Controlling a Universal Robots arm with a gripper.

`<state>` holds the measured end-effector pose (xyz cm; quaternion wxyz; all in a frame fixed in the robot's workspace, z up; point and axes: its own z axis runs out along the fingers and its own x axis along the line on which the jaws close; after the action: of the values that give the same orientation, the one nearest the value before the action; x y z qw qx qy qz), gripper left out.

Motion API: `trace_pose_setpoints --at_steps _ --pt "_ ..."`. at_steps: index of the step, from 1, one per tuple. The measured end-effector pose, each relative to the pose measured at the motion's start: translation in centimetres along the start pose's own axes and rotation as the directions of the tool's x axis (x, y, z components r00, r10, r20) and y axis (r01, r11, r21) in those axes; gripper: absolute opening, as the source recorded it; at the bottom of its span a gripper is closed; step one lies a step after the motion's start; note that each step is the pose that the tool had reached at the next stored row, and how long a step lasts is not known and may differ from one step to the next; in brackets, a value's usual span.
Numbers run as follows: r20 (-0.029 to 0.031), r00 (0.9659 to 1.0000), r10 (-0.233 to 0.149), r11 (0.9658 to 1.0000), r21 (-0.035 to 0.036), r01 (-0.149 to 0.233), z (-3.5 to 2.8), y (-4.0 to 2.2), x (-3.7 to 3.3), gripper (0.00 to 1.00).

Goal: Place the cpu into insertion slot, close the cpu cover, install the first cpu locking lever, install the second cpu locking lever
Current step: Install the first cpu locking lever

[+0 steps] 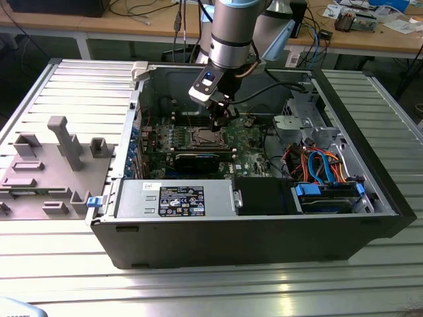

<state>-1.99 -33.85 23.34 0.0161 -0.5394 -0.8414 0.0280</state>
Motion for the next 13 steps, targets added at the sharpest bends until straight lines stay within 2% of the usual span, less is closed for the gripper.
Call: trace_pose_setpoints --at_steps 13 --pt "0.0004 1.0000 -0.006 1.0000 0.0000 0.006 0.01 0.00 0.00 0.11"
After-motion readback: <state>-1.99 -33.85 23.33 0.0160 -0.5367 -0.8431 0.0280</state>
